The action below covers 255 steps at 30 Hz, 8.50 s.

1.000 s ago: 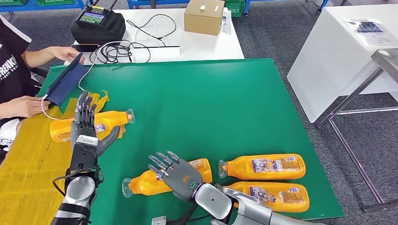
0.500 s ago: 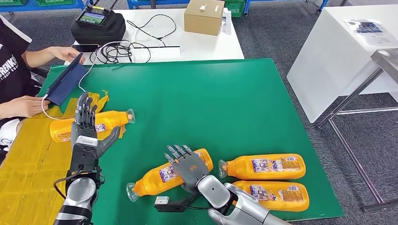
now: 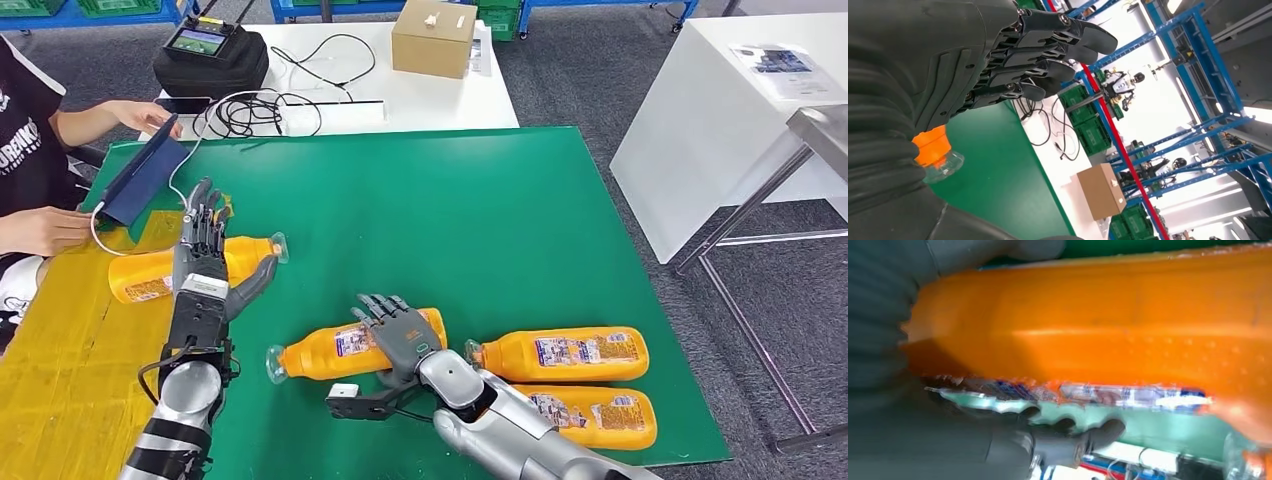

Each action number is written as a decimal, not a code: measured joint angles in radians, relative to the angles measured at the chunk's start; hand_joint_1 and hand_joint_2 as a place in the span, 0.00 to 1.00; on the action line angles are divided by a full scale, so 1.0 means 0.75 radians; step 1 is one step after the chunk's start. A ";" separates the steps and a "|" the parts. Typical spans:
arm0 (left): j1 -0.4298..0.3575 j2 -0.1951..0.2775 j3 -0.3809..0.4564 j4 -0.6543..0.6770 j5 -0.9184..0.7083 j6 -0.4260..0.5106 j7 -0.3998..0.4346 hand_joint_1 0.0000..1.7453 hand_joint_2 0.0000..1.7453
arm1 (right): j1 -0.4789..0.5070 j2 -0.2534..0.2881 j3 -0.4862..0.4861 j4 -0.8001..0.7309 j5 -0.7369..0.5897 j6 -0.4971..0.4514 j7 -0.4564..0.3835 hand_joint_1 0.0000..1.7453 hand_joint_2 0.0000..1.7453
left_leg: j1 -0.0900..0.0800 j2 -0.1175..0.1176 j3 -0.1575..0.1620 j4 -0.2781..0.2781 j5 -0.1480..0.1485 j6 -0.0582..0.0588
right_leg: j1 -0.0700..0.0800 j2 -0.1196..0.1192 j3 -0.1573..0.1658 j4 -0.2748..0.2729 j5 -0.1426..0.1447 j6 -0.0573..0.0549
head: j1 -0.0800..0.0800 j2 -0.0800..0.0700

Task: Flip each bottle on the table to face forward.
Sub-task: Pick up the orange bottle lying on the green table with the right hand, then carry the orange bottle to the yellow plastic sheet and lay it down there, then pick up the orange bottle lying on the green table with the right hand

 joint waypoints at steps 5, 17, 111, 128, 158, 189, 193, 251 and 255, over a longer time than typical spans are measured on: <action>0.063 0.004 -0.004 -0.068 -0.039 0.021 0.010 0.00 1.00 | 0.079 -0.012 -0.096 -0.162 0.006 -0.052 0.032 1.00 1.00 | 0.000 0.000 -0.003 0.000 0.000 0.000 | 0.000 0.000 -0.003 0.000 0.000 0.000 | 0.000 0.000; 0.119 0.005 -0.013 -0.171 -0.057 0.019 0.020 0.00 1.00 | 0.139 -0.048 -0.186 -0.335 0.102 -0.043 0.061 1.00 1.00 | 0.000 0.000 -0.006 0.000 0.000 0.000 | 0.000 0.000 -0.006 0.000 0.000 0.000 | 0.000 0.000; 0.077 0.164 -0.239 -0.257 -0.305 0.021 0.197 1.00 1.00 | 0.442 0.121 -0.309 -0.688 -0.721 -0.392 -0.704 0.00 1.00 | 0.000 0.000 -0.011 0.000 0.000 0.000 | 0.000 -0.001 -0.013 0.000 0.000 0.000 | 0.000 0.000; -0.112 0.382 -0.079 0.139 -1.388 0.147 0.675 1.00 1.00 | 0.561 -0.155 -0.520 -1.056 -0.186 -0.123 -0.346 0.00 1.00 | -0.001 0.000 -0.012 0.000 0.001 0.000 | -0.001 0.000 -0.013 0.000 0.000 0.000 | 0.000 0.000; -0.369 0.312 -0.217 0.939 -1.335 0.230 0.631 0.00 1.00 | 0.548 -0.993 -0.679 -1.049 -0.231 0.252 -0.327 0.00 1.00 | -0.005 -0.001 -0.010 0.001 0.003 0.003 | -0.005 -0.001 -0.010 0.000 0.004 0.006 | -0.001 0.000; -0.034 0.244 -0.136 0.007 -0.214 -0.141 0.024 0.00 1.00 | 0.752 -1.123 -0.768 -1.001 -0.384 0.409 -0.201 0.00 1.00 | -0.005 -0.002 -0.012 0.001 0.003 0.003 | -0.005 -0.002 -0.012 -0.001 0.004 0.006 | 0.000 0.000; -0.005 0.242 -0.155 -0.089 -0.207 -0.139 0.027 0.00 1.00 | 0.726 -1.079 -0.702 -0.895 -0.268 0.343 -0.124 0.00 1.00 | -0.005 -0.004 -0.013 0.001 0.003 0.004 | -0.005 -0.002 -0.012 -0.001 0.004 0.006 | -0.001 0.000; 0.119 0.126 -0.382 -0.345 0.211 -0.508 -0.002 0.00 1.00 | 0.347 0.154 -0.494 -0.678 -0.787 -0.114 -0.621 0.99 1.00 | -0.002 0.006 -0.013 0.000 0.005 0.004 | -0.002 0.002 -0.015 0.000 0.007 0.003 | 0.000 0.000; 0.104 0.126 -0.375 -0.345 0.240 -0.514 0.001 0.00 1.00 | 0.329 0.176 -0.396 -0.612 -0.663 -0.176 -0.626 1.00 1.00 | -0.002 0.006 -0.013 0.000 0.005 0.004 | -0.002 0.002 -0.015 0.000 0.007 0.003 | -0.001 0.000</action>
